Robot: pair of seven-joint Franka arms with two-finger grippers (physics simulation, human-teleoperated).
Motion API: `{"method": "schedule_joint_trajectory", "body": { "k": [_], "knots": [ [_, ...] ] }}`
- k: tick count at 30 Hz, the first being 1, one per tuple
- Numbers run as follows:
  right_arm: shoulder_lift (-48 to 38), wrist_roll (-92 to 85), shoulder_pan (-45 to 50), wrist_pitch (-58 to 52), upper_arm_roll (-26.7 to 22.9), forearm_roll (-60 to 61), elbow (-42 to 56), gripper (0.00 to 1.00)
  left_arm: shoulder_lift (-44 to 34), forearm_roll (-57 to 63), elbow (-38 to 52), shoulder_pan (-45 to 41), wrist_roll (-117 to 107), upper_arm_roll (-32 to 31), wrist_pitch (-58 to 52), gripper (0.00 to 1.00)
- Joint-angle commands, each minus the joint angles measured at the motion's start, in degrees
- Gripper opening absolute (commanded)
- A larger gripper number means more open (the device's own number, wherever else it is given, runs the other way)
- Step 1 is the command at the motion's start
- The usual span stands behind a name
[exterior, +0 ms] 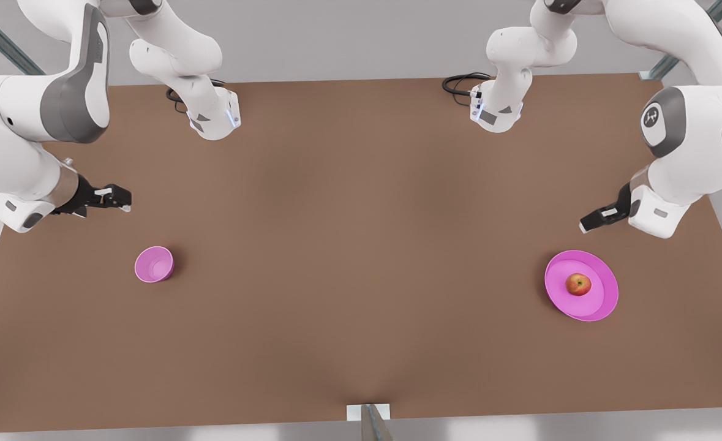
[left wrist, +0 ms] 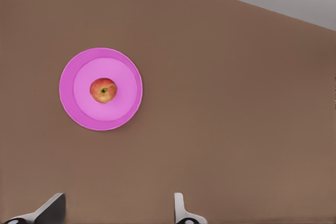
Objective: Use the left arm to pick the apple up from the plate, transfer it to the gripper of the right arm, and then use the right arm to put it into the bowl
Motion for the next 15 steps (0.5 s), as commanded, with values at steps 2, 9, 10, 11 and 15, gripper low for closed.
{"method": "schedule_joint_trajectory", "body": {
  "k": [2, 9, 10, 11, 15],
  "knots": [
    [-0.1, 0.1, 0.1, 0.0, 0.0, 0.1, 0.0, 1.0, 0.7, 0.1, -0.1, 0.1, 21.3, 0.0, 2.8, 1.0],
    [0.1, 0.0, 0.1, 0.1, -0.1, 0.1, 0.1, 1.0, 9.4, -0.1, -17.9, 3.7, 21.9, 4.2, 30.6, 1.0],
    [0.1, 0.0, 0.1, 0.1, -0.1, 0.1, 0.1, 1.0, 10.0, -0.1, -20.5, 4.9, 23.7, 4.9, 34.6, 1.0],
    [0.1, 0.0, 0.1, 0.1, -0.1, 0.1, 0.1, 1.0, 10.9, -0.4, -21.1, 5.2, 27.2, 6.3, 36.2, 1.0],
    [0.2, -0.1, 0.1, 0.1, -0.2, 0.8, 0.1, 1.0, 14.7, -5.7, -21.2, 7.6, 37.3, 9.1, 40.1, 1.0]
  ]
}}
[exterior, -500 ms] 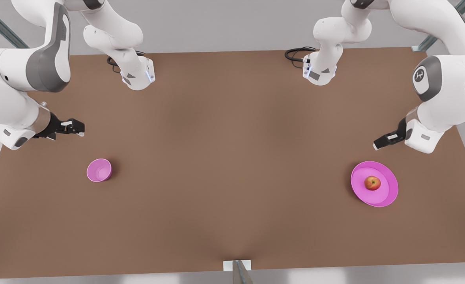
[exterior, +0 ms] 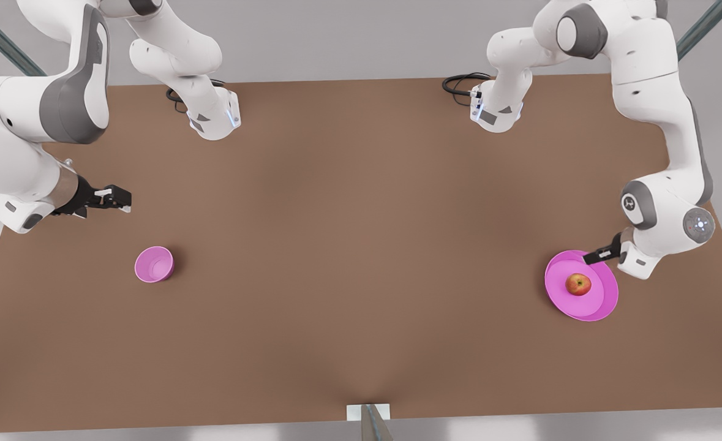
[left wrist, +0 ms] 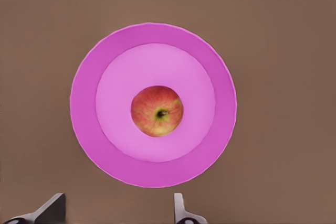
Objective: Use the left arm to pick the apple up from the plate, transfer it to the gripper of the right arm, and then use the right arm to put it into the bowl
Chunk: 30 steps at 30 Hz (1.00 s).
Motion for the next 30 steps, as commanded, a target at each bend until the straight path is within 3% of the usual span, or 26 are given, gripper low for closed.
{"method": "schedule_joint_trajectory", "body": {
  "k": [1, 4, 13, 30],
  "knots": [
    [0.0, -0.2, 0.0, 0.0, -0.1, 0.3, 0.0, 1.0, 1.4, -4.6, -0.3, 0.6, 23.1, 0.5, 10.5, 1.0],
    [0.0, -0.1, 0.0, 0.0, -0.1, 0.4, 0.0, 1.0, 2.3, -7.9, -4.4, 0.3, 23.1, 0.3, 15.6, 1.0],
    [0.2, -0.2, 0.0, 0.0, -0.1, 0.4, 0.1, 1.0, 5.7, -10.2, -4.3, 0.0, 22.7, -2.8, 19.2, 1.0],
    [0.2, -0.2, 0.0, 0.1, -0.1, 0.4, 0.2, 1.0, 11.7, -10.0, -1.7, 0.9, 23.0, -2.8, 24.5, 1.0]
  ]
}}
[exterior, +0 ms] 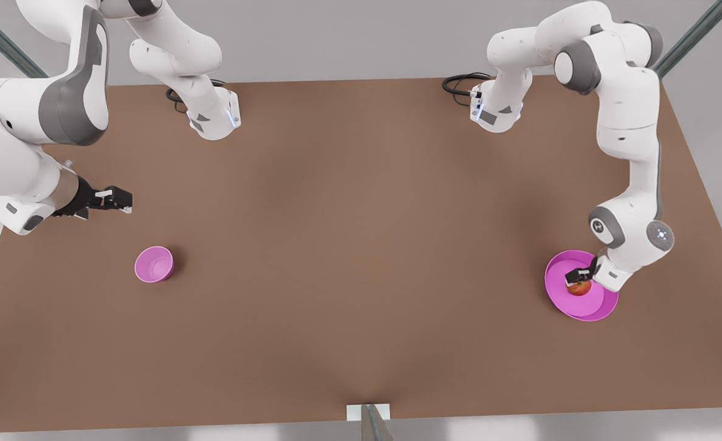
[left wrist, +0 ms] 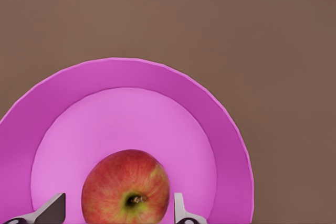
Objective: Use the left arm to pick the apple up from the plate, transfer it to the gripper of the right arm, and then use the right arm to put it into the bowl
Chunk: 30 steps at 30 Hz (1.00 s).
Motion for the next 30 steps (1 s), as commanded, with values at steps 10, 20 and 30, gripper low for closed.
{"method": "schedule_joint_trajectory", "body": {
  "k": [10, 20, 30],
  "knots": [
    [-0.1, 0.0, 0.0, 0.0, 0.0, 0.1, 0.0, 1.0, 2.0, -0.2, 0.2, 0.0, 3.8, -0.5, 2.0, 1.0],
    [-0.1, -0.1, 0.0, 0.0, 0.0, 0.1, 0.0, 1.0, 2.5, -0.2, 0.3, 0.0, 3.8, -0.5, 2.8, 0.84],
    [-0.1, -0.1, 0.0, 0.0, 0.0, 0.1, 0.0, 1.0, 2.4, 0.0, 1.1, 0.1, 4.0, -1.0, 3.6, 0.77]
  ]
}}
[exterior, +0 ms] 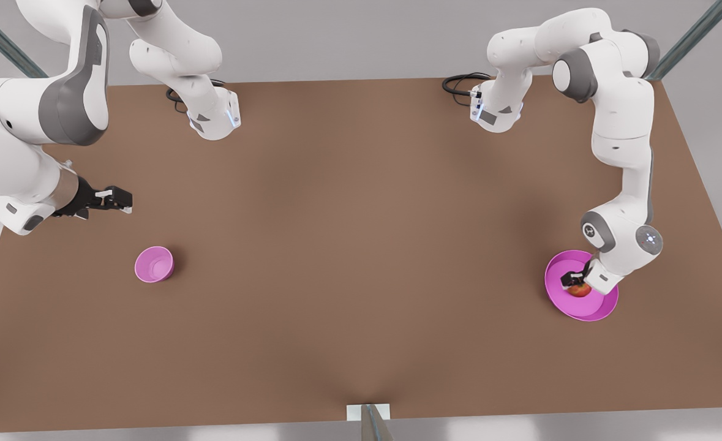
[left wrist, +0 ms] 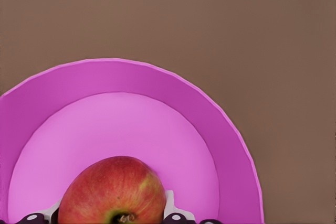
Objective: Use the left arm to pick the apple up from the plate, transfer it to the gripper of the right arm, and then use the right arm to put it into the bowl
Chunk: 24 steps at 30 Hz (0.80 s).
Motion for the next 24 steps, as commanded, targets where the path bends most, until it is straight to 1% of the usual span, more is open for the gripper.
{"method": "schedule_joint_trajectory", "body": {
  "k": [1, 3, 4, 5, 6, 7, 9, 10, 11, 13, 14, 15, 16, 17, 18, 19, 20, 21, 22, 23, 24],
  "knots": [
    [-0.1, -0.3, 0.0, 0.0, 0.0, 0.0, 0.0, 1.0, -0.3, -0.1, 0.6, 0.2, 1.0, -0.2, -0.1, 0.77],
    [0.1, -0.9, -0.7, 0.0, -0.2, 1.5, 0.0, 1.0, -1.0, -0.3, 4.1, 0.2, 0.9, -1.0, -4.5, 0.77],
    [0.1, -0.9, -0.7, 0.0, -0.2, 1.5, 0.0, 1.0, -1.8, -0.4, 6.9, 0.2, 0.9, -1.2, -10.2, 0.77],
    [0.1, -0.9, -0.7, 0.0, -0.2, 1.5, 0.0, 1.0, -3.3, -3.3, 9.9, 0.1, 0.9, -1.4, -17.1, 0.76],
    [0.1, -0.9, -0.7, 0.0, -0.2, 1.5, 0.0, 1.0, -4.0, -11.0, 12.9, 0.0, 1.0, -1.4, -25.8, 0.76],
    [0.1, -0.9, -0.7, 0.0, -0.2, 1.5, 0.0, 1.0, -4.0, -16.8, 15.3, -0.4, 1.0, -2.9, -31.6, 0.76],
    [0.1, -0.9, -0.6, 0.0, -0.2, 1.5, 0.0, 1.0, -4.0, -28.8, 21.2, 0.1, 1.0, -8.0, -42.3, 0.77],
    [0.1, -0.9, -0.6, 0.0, -0.1, 1.5, 0.0, 1.0, -3.3, -33.2, 22.4, -0.3, 1.1, -11.2, -42.4, 0.77],
    [0.1, -0.9, -0.6, 0.0, -0.1, 1.5, 0.0, 1.0, -3.1, -34.9, 23.4, -0.6, 1.1, -14.4, -42.3, 0.77],
    [0.1, -0.9, -0.6, 0.0, -0.2, 1.5, 0.0, 1.0, -3.1, -34.6, 23.8, -1.4, 6.0, -15.7, -42.3, 0.76],
    [0.1, -0.9, -0.7, 0.0, -0.1, 1.5, 0.0, 1.0, -1.5, -35.0, 27.9, -3.8, 11.4, -16.5, -41.9, 0.76],
    [0.1, -0.9, -0.7, 0.0, -0.1, 1.6, 0.0, 1.0, 0.2, -41.6, 28.7, -4.4, 17.5, -18.5, -41.9, 0.77],
    [0.2, -0.8, -0.7, 0.1, -0.1, 1.6, 0.0, 1.0, 1.2, -48.3, 28.8, -6.9, 26.7, -18.8, -39.4, 0.77],
    [0.7, -0.8, -0.9, 0.3, -0.1, 3.2, 0.2, 1.0, 2.0, -51.6, 28.9, -10.5, 34.3, -18.9, -35.3, 0.77],
    [3.1, -0.7, -1.2, 1.5, -0.4, 8.0, 2.7, 1.0, 3.2, -57.1, 29.6, -14.0, 40.6, -18.9, -31.9, 0.77],
    [4.8, -0.6, -2.5, 3.4, -0.4, 13.7, 3.1, 1.0, 4.4, -62.5, 31.1, -18.3, 46.8, -18.9, -27.5, 0.77],
    [7.1, -0.6, -3.4, 4.8, -0.4, 19.9, 3.1, 1.0, 5.8, -65.5, 33.9, -21.4, 50.3, -19.1, -24.3, 0.77],
    [9.7, -0.9, -3.8, 8.1, -0.3, 27.3, 3.1, 1.0, 7.3, -66.2, 36.1, -22.0, 53.5, -22.4, -22.1, 0.76],
    [10.9, -0.8, -3.5, 10.1, 0.2, 31.4, 2.8, 1.0, 8.2, -66.2, 36.5, -22.0, 57.2, -26.0, -18.8, 0.76],
    [14.0, -0.9, -3.5, 10.9, 0.2, 39.9, 2.5, 1.0, 10.9, -67.1, 38.1, -22.0, 65.4, -31.5, -15.1, 0.76],
    [14.9, -1.3, -3.5, 11.8, 0.2, 45.9, 0.7, 1.0, 12.5, -70.6, 38.6, -22.3, 73.6, -34.8, -13.0, 0.77]
  ]
}}
